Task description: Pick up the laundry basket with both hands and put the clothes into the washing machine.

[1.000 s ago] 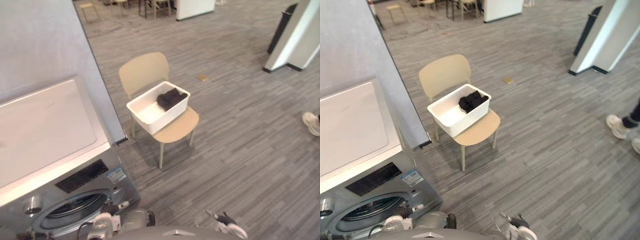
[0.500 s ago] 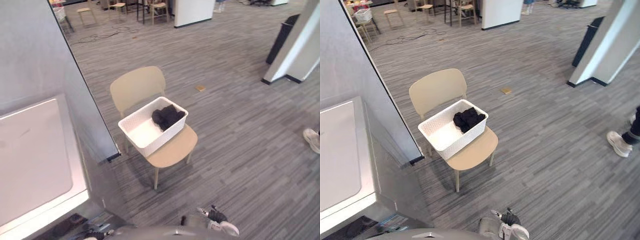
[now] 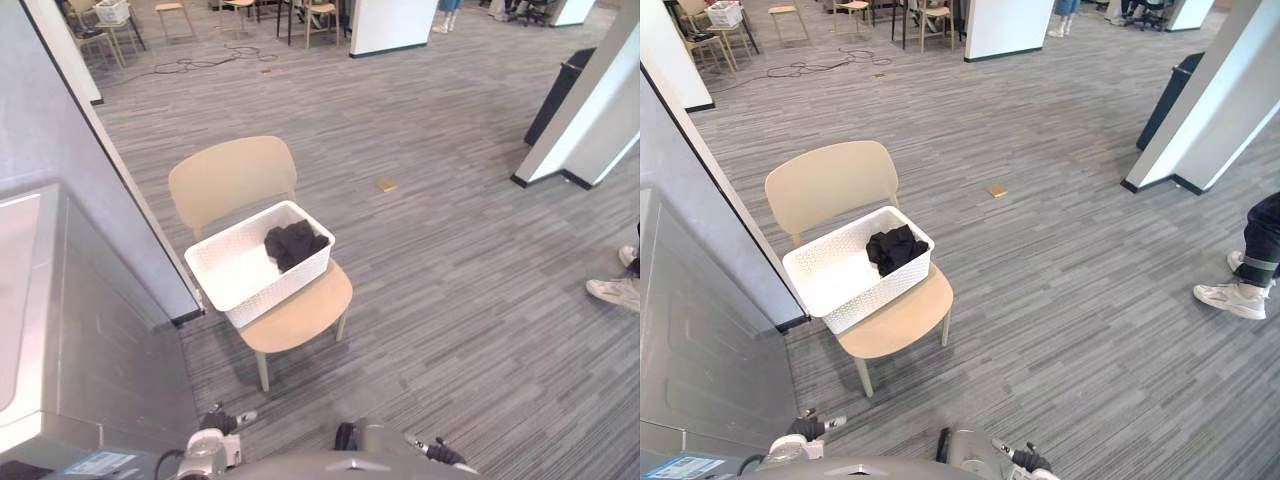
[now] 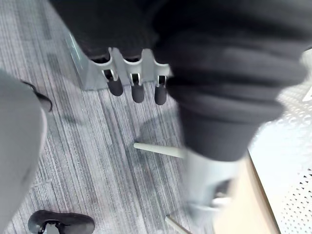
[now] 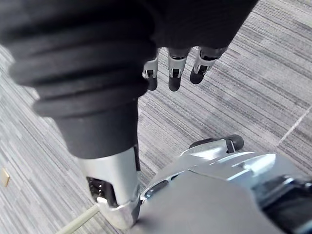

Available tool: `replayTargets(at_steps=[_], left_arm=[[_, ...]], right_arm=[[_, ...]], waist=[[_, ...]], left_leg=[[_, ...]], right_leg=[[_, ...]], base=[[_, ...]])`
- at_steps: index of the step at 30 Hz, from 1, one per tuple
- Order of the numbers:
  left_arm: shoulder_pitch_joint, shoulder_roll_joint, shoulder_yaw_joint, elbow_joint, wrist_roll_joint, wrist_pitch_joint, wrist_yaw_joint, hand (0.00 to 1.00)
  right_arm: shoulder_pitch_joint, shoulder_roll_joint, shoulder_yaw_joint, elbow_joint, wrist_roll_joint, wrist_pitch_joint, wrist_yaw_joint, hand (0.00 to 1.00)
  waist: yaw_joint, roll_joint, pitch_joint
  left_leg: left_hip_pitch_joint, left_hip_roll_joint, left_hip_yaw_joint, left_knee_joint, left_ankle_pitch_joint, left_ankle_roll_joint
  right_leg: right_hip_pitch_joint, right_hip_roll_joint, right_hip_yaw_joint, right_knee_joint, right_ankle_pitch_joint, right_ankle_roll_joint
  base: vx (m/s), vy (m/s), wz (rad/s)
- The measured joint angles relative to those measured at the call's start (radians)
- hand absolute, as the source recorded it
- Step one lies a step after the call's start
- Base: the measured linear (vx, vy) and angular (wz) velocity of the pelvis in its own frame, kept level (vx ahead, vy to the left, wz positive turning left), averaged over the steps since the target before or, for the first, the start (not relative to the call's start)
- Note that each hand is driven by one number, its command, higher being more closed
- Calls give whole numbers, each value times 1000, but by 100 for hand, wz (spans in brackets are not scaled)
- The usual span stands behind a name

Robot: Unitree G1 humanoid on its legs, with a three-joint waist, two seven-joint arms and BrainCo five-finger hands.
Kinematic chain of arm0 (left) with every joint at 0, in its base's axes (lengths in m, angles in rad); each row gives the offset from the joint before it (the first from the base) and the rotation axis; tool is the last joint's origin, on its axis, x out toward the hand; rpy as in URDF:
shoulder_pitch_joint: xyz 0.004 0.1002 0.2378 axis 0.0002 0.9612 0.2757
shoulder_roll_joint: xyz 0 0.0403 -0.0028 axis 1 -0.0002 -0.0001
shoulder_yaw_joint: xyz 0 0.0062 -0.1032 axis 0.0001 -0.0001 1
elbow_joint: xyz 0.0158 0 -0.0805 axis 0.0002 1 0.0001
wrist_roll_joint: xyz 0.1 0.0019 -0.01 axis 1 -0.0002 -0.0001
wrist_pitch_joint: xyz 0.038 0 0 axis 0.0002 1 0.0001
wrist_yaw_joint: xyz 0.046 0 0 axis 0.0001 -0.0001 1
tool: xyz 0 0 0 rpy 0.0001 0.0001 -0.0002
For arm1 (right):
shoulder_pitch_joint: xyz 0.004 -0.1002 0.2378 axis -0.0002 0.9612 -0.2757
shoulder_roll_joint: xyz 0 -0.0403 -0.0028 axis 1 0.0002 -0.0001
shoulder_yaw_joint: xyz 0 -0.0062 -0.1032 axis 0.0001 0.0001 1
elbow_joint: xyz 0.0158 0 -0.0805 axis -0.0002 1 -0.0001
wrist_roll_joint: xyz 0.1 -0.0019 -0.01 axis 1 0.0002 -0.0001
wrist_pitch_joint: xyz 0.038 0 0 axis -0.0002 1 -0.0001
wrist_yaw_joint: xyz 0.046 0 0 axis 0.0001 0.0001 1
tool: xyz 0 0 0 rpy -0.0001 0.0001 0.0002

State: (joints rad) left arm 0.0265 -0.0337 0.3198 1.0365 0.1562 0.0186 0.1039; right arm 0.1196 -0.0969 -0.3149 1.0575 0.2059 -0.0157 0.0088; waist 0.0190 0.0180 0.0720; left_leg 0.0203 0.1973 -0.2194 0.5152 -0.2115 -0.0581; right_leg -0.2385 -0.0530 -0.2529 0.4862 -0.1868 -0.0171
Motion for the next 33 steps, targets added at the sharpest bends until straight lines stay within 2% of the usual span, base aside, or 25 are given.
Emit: replayTargets(at_steps=[1, 3, 4, 6, 7, 9, 10, 11, 12, 14, 17, 18, 19, 20, 21, 22, 24, 25, 27, 29, 31, 32, 33], left_arm=[[0, -3, -12, -17, -4, 0, 2, 0], [12, -1, -52, -48, -19, -1, 6, 0], [22, 3, -93, -60, -26, -2, 8, 0], [24, 6, -127, -72, -30, -3, 9, 0], [26, 5, -140, -71, -34, -4, 8, 0], [26, 18, -169, -63, -35, -4, 5, 0], [24, 23, -193, -58, -35, -4, 2, 0], [23, 26, -211, -38, -35, -4, -2, 0], [19, 27, -214, -30, -35, -4, -3, 0], [4, 35, -213, -16, -36, -4, -8, 0], [-9, 44, -215, 20, -36, -2, -12, 0], [-10, 42, -215, 29, -36, -2, -14, 0], [-13, 43, -223, 36, -37, -2, -15, 0], [-14, 43, -235, 38, -37, -2, -16, 0], [-14, 56, -257, 47, -37, -2, -19, 0], [-14, 62, -263, 51, -38, -3, -23, 0], [-14, 75, -262, 49, -39, -2, -22, 0], [-13, 76, -263, 48, -39, -2, -22, 0], [-12, 71, -262, 44, -37, -3, -22, 0], [-16, 70, -251, 37, -36, -4, -22, 0], [-15, 64, -228, 24, -35, -5, -23, 0], [-12, 69, -214, 17, -33, -6, -23, 0], [-9, 72, -203, 15, -32, -6, -24, 0]], right_arm=[[5, -12, 15, -2, 0, -2, 0, 0], [13, -26, 36, -1, 1, -3, -3, 0], [13, -29, 35, 6, 1, -1, -10, 0], [15, -28, 34, 9, 2, -1, -12, 0], [15, -28, 31, 10, 3, 1, -13, 0], [13, -25, 17, 13, 3, 2, -13, 0], [10, -27, 16, 15, 3, 2, -13, 0], [9, -30, 14, 17, 4, 2, -13, 0], [6, -30, 11, 19, 5, 2, -14, 0], [-5, -16, 5, 22, 4, 3, -17, 0], [-9, -12, 6, 19, 4, 1, -16, 0], [-8, -13, 7, 19, 4, 1, -16, 0], [-9, -18, 16, 19, 2, 1, -14, 0], [-10, -22, 23, 17, 0, 1, -11, 0], [-14, -26, 33, 12, -2, 0, -8, 0], [-15, -27, 36, 7, -3, -4, -5, 0], [-11, -12, 39, 7, -15, -2, -3, 0], [-7, -8, 39, 6, -15, -2, -2, 0], [-1, -8, 36, 0, -14, -2, 2, 0], [21, 0, 28, -22, -11, -4, 2, 0], [34, 8, 16, -24, -8, -6, 1, 0], [43, 15, 17, -16, -8, -4, 2, 0], [49, 29, 15, -8, -8, -2, 1, 0]], waist=[[6, 10, 11], [24, 19, 16], [27, 24, 19], [29, 24, 19], [30, 24, 20], [35, 25, 21], [38, 31, 25], [35, 41, 22], [32, 43, 21], [39, 21, 30], [25, 18, 25], [23, 18, 25], [22, 17, 24], [16, 17, 25], [2, 14, 26], [-3, -1, 32], [-15, -15, 39], [-21, -23, 42], [-23, -19, 41], [-22, -18, 41], [-21, -16, 40], [-18, -42, 28], [-18, -57, 24]], left_leg=[[-82, 8, 2, 154, 64, 7], [-182, 26, 46, 335, 128, 14], [-221, 36, 122, 393, 128, 15], [-243, 40, 242, 399, 118, 16], [-244, 24, 352, 330, 92, 1], [-208, -21, 412, 176, 75, -5], [-168, -41, 483, 8, 74, 5], [-119, -50, 547, -156, 96, 37], [-98, -56, 569, -211, 89, 66], [-58, -107, 543, -312, 136, 68], [-14, -159, 503, -428, 173, 79], [13, -184, 479, -471, 184, 83], [44, -211, 449, -516, 184, 84], [59, -221, 438, -533, 184, 84], [75, -232, 428, -535, 185, 86], [90, -244, 405, -522, 183, 93], [110, -249, 357, -491, 175, 112], [123, -247, 319, -479, 175, 107], [120, -240, 253, -472, 175, 93], [96, -230, 184, -453, 164, 68], [61, -205, 117, -417, 148, 29], [44, -198, 86, -393, 131, -4], [35, -183, 68, -386, 120, -26]], right_leg=[[38, 16, -28, -34, 4, -11], [95, 25, -68, -80, 10, -30], [140, 26, -93, -126, 16, -33], [200, 26, -128, -204, 38, -26], [245, 27, -164, -274, 57, -3], [263, 30, -190, -329, 83, 1], [273, 39, -204, -359, 99, 6], [275, 50, -223, -370, 107, 6], [274, 51, -233, -370, 107, 5], [278, 32, -234, -375, 111, 7], [272, -8, -258, -326, 97, 17], [264, -34, -259, -273, 69, 25], [233, -75, -239, -160, 30, 54], [207, -99, -213, -79, 17, 72], [137, -142, -154, 108, 14, 86], [75, -175, -85, 274, 43, 103], [26, -187, 13, 423, 80, 98], [26, -184, 59, 454, 35, 101], [28, -189, 121, 414, -16, 97], [33, -195, 214, 313, -29, 87], [69, -188, 313, 165, -13, 71], [114, -188, 365, 51, 68, 80], [156, -185, 372, -3, 26, 176]], base=[[73, -262, 59], [71, -206, 48], [77, -172, 53], [60, -123, 58], [53, -106, 67], [42, -62, 49], [80, -12, 39], [88, 17, 42], [113, 31, 39], [88, 37, 25], [103, 75, 39], [107, 106, 29], [110, 112, 30], [130, 114, 44], [172, 58, 62], [145, 34, 70], [162, -98, 86], [205, -182, 109], [159, -237, 108], [113, -284, 106], [68, -346, 88], [3, -497, 75], [-12, -528, 55]])
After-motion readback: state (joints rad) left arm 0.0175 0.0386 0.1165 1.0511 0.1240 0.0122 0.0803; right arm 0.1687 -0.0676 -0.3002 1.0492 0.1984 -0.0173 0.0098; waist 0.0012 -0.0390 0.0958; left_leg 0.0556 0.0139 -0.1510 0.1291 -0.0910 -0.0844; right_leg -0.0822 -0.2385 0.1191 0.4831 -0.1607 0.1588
